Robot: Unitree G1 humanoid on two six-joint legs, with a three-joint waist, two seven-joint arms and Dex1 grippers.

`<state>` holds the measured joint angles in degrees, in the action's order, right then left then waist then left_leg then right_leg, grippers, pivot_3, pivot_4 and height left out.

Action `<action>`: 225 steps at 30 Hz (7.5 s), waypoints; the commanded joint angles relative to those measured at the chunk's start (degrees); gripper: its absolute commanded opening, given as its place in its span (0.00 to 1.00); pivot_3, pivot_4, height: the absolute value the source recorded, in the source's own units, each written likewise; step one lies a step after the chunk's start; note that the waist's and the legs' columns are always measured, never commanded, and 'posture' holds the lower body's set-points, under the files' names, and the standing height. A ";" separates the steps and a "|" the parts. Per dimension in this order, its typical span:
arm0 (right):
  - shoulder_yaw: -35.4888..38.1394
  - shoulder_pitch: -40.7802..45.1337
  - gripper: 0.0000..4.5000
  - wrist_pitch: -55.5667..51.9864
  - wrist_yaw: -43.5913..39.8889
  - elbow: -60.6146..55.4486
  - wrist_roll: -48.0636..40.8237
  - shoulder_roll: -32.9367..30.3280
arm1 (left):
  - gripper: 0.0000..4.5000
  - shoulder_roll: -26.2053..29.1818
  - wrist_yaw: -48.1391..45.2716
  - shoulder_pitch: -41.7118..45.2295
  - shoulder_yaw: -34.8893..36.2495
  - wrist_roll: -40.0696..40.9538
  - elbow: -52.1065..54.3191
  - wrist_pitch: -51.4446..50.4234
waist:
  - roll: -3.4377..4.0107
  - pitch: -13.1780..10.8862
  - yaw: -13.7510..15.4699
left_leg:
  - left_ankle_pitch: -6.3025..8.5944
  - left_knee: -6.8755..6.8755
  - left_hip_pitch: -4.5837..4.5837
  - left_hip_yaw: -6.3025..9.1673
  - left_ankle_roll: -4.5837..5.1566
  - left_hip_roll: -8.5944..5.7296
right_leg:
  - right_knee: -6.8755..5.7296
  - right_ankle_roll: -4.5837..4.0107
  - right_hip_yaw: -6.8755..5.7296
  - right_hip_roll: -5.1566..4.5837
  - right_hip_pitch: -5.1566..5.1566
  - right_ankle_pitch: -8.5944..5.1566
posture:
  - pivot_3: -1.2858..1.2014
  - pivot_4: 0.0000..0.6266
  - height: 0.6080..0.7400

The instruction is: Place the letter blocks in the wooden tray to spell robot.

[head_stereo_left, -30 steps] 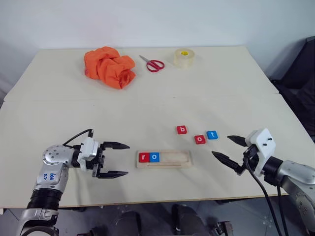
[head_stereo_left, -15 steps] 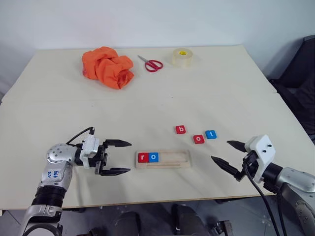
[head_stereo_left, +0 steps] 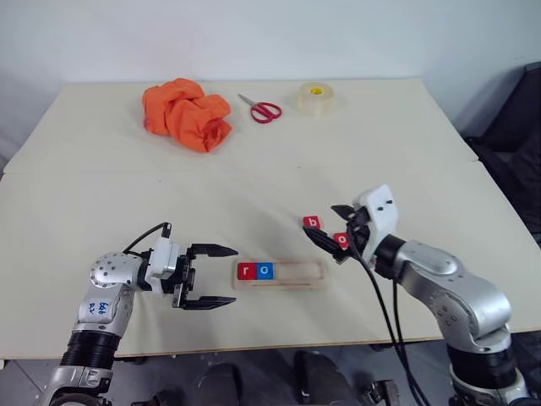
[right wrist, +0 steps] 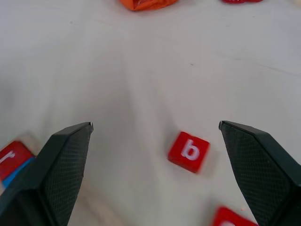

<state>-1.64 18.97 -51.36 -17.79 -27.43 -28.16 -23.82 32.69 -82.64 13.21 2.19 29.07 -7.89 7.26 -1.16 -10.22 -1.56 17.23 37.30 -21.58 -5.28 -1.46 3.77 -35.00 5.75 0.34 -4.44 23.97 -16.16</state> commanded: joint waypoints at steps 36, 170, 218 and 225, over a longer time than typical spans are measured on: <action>3.07 2.01 0.33 -7.68 12.90 -4.99 14.79 14.38 | 1.00 1.54 -1.44 -1.87 2.33 0.48 -0.53 1.77 | 0.01 0.00 -0.17 | 0.00 0.43 -0.77 -0.01 0.03 0.01 | -0.53 0.04 0.02 0.00 0.84 0.02 | 0.52 0.24 1.00; -37.44 30.18 0.32 3.29 -47.03 11.75 25.53 -13.41 | 1.00 -0.34 1.89 -2.80 3.46 -0.10 -3.91 8.62 | -0.02 -0.13 -0.14 | 0.16 0.84 -0.81 -0.03 0.21 0.02 | -0.63 0.05 -0.01 -0.04 0.80 0.03 | 0.52 0.24 1.00; -31.44 24.48 0.01 14.18 -47.86 15.42 25.25 -12.04 | 1.00 -0.86 3.19 -2.48 3.38 -0.72 -3.99 8.66 | -0.03 -0.13 -0.14 | 0.16 0.85 -0.80 -0.04 0.21 0.01 | -0.63 0.06 -0.02 -0.03 0.78 0.03 | 0.52 0.24 1.00; -31.35 23.95 0.01 14.76 -47.91 15.30 25.56 -11.52 | 1.00 -1.02 3.74 -2.13 3.24 -1.00 -4.44 8.98 | -0.03 -0.12 -0.10 | 0.16 0.85 -0.80 -0.04 0.21 0.02 | -0.63 0.06 -0.02 -0.03 0.78 0.03 | 0.52 0.24 1.00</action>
<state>-33.44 43.19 -37.48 -65.55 -10.74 -3.06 -35.42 31.41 -79.31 10.87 4.59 27.75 -13.67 16.03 -1.18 -10.35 -1.66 17.39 38.15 -22.38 -5.32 -1.25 3.79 -35.63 5.81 0.32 -4.46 24.75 -16.12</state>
